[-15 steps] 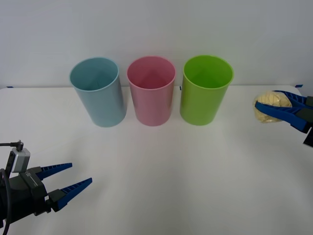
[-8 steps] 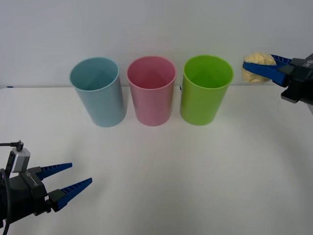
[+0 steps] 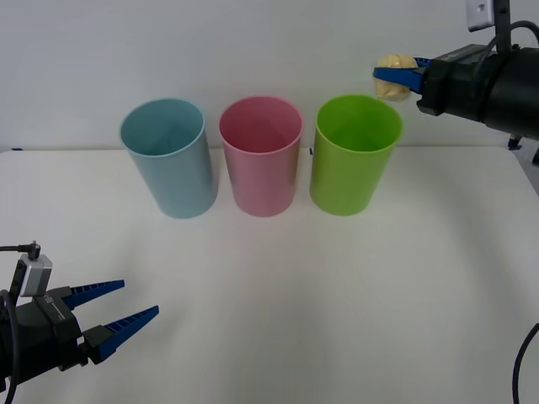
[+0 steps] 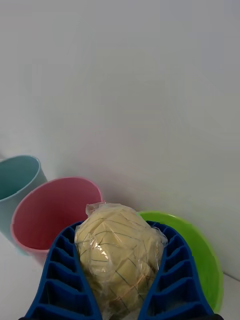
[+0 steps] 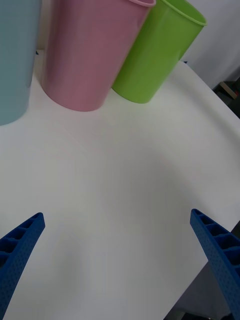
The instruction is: Put cans in the blue bin and PET bottles in the pink bin and trash in the green bin.
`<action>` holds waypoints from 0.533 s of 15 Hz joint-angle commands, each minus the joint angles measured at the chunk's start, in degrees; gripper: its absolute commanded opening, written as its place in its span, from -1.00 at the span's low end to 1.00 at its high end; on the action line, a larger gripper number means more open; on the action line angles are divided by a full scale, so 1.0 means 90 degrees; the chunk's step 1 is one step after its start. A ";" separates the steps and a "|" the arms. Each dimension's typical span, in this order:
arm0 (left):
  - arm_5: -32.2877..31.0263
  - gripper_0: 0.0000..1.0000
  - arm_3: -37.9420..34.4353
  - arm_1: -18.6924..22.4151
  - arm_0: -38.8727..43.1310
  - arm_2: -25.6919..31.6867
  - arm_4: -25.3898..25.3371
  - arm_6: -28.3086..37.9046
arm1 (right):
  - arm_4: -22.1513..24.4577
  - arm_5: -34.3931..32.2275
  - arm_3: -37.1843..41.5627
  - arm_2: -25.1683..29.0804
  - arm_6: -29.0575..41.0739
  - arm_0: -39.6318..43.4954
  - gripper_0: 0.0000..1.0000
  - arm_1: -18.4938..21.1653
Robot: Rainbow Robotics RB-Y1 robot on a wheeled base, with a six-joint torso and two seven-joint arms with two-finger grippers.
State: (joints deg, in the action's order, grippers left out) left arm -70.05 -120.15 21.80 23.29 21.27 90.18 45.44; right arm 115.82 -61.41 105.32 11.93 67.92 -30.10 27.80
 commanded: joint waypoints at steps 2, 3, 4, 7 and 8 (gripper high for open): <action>0.0000 1.00 0.0000 0.0000 0.0000 0.0000 0.0000 0.0000 | 0.0276 0.0583 -0.1204 -0.0661 -0.0134 -0.0708 -1.00 0.0007; 0.0000 1.00 0.0000 0.0000 0.0000 0.0000 0.0000 0.0000 | 0.0296 0.0681 -0.1487 -0.0778 -0.0222 -0.0874 -1.00 -0.0003; 0.0000 1.00 0.0000 0.0000 0.0000 0.0000 0.0000 0.0000 | 0.0296 0.0847 -0.1731 -0.0925 -0.0271 -0.1001 -1.00 -0.0003; 0.0000 1.00 0.0000 0.0000 0.0000 0.0000 0.0000 0.0000 | 0.0383 0.1189 -0.2346 -0.1345 -0.0310 -0.1304 -1.00 -0.0003; 0.0000 1.00 0.0000 0.0000 0.0000 0.0000 0.0000 0.0000 | 0.0423 0.1247 -0.2434 -0.1423 -0.0310 -0.1324 -1.00 0.0007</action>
State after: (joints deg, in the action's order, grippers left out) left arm -70.05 -120.15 21.80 23.29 21.27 90.18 45.44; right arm 119.37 -50.58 84.05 -0.34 65.15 -41.84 27.81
